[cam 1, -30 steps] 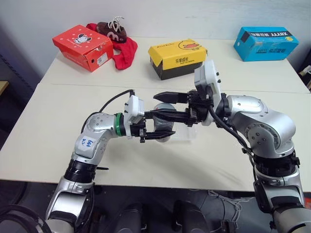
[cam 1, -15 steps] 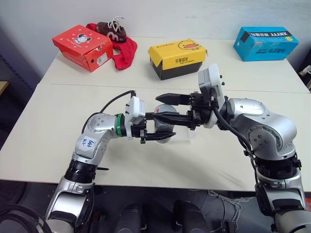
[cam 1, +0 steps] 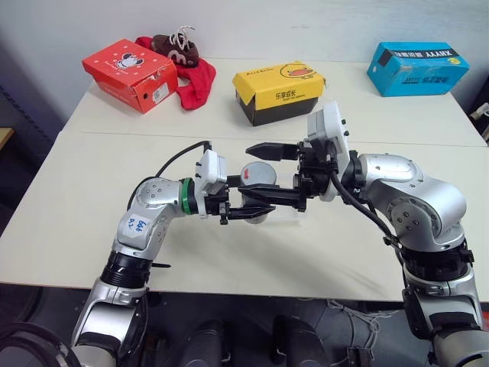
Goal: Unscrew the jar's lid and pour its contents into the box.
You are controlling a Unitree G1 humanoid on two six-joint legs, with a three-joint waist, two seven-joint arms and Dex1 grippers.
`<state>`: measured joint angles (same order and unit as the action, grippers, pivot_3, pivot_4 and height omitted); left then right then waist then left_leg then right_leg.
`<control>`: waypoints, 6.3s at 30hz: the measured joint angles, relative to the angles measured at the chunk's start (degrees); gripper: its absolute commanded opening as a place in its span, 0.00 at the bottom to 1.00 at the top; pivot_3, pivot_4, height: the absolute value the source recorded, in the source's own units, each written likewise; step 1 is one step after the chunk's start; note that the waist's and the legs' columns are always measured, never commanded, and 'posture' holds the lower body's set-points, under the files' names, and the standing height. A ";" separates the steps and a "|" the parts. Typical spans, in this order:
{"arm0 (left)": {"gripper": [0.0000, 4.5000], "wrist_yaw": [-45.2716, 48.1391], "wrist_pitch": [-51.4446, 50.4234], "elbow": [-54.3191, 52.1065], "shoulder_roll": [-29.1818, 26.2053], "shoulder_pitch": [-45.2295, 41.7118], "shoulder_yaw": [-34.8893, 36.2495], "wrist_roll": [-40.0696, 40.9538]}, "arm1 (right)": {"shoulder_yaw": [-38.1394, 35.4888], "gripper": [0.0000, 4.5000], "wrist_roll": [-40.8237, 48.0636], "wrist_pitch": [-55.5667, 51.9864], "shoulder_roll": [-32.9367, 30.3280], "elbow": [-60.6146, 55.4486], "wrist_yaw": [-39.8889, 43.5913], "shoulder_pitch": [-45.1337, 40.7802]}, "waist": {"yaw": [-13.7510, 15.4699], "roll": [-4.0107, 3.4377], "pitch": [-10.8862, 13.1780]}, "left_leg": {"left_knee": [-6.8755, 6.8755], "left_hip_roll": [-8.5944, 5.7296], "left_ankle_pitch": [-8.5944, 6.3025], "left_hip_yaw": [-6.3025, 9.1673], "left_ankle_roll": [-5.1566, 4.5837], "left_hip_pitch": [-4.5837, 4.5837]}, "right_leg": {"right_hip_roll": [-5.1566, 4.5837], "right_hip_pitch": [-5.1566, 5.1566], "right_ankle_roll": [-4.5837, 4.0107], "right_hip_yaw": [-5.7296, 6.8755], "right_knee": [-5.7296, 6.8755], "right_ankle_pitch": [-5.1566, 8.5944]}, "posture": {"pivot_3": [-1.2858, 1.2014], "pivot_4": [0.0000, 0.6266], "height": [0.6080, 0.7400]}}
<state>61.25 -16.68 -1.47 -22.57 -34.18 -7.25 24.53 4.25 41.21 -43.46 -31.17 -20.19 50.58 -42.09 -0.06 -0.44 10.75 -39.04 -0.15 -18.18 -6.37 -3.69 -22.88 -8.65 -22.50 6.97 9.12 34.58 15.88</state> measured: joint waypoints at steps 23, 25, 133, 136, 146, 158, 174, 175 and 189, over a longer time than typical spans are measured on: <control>0.52 0.18 -0.02 -0.41 -0.17 -0.02 0.41 0.40 | -13.02 0.56 23.96 -11.30 6.92 2.51 -10.98 0.30 | 0.04 -0.01 0.00 | -0.01 -0.01 0.00 0.12 0.00 -0.07 | -0.03 0.00 -0.01 -0.02 0.00 0.00 | 0.52 0.24 1.00; 0.52 0.14 0.05 -0.41 -0.16 -0.02 0.41 0.38 | -14.25 0.56 22.10 -8.91 4.80 2.33 -11.55 2.31 | 0.22 0.00 0.00 | -0.01 -0.03 0.00 0.13 0.00 -0.10 | -0.03 0.00 -0.01 -0.02 -0.03 0.00 | 0.52 0.24 1.00; 0.52 -34.32 -0.43 12.27 -7.44 10.87 25.06 8.19 | -17.89 1.00 -8.47 50.87 2.43 4.94 10.66 43.04 | 0.48 0.03 0.09 | -0.62 -0.11 -0.06 -0.27 -0.37 0.32 | -0.13 0.16 0.24 -1.30 0.49 -0.30 | 0.52 0.24 1.00; 0.52 -37.27 3.05 10.88 -7.61 15.66 30.09 6.16 | -16.40 1.00 -8.57 50.74 2.21 5.05 11.10 41.97 | 0.83 0.06 0.07 | -0.60 -0.12 -0.35 -0.30 0.01 0.42 | -0.14 0.15 0.23 -1.47 0.47 -0.29 | 0.52 0.24 1.00; 0.52 -37.26 19.12 18.49 -5.23 19.75 31.34 -2.52 | -15.72 1.00 -8.55 48.45 -0.19 5.25 11.17 40.28 | 1.29 0.13 0.03 | -0.40 -0.08 -0.41 -0.50 0.11 0.48 | -0.15 0.04 0.20 -1.56 0.42 -0.29 | 0.52 0.24 1.00; 0.99 -36.11 20.34 20.07 -4.33 21.98 31.45 -1.86 | -16.40 1.00 -8.51 48.40 -1.32 6.89 11.39 42.60 | 1.25 0.18 0.00 | -0.23 -0.06 -0.42 -0.57 0.12 0.52 | -0.49 0.03 0.20 -1.50 0.34 -0.29 | 0.52 0.24 1.00; 0.99 -20.16 13.60 13.24 -16.75 36.39 34.59 2.19 | -29.73 1.00 -7.89 56.20 -5.06 18.82 20.34 57.31 | 1.03 0.16 -0.01 | 0.14 -0.08 -0.52 -0.69 0.15 0.68 | -0.69 0.01 0.12 -1.54 -0.14 -0.24 | 0.52 0.24 1.00; 0.99 -19.18 13.63 13.26 -17.38 37.38 35.40 2.18 | -30.46 1.00 -7.75 56.56 -5.53 19.52 21.04 57.60 | 0.89 0.16 -0.01 | 0.17 -0.08 -0.53 -0.70 0.16 0.70 | -0.69 0.01 0.12 -1.56 -0.17 -0.24 | 0.52 0.24 1.00; 0.99 0.40 19.19 -0.72 -28.27 55.12 41.48 1.02 | -37.58 1.00 -5.87 63.64 -20.96 35.87 37.85 54.00 | -0.01 0.06 0.02 | 0.98 -0.06 -0.48 -0.69 0.30 0.78 | -0.72 -0.05 -0.08 -1.45 -0.70 -0.13 | 0.52 0.24 1.00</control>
<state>61.65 2.51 -2.19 -50.83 20.94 34.23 25.55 -33.33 35.34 20.18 -52.13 15.68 88.43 11.91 -0.07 -0.38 10.77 -38.06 -0.21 -18.66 -7.07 -3.39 -22.10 -9.37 -22.55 6.89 7.67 33.87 15.75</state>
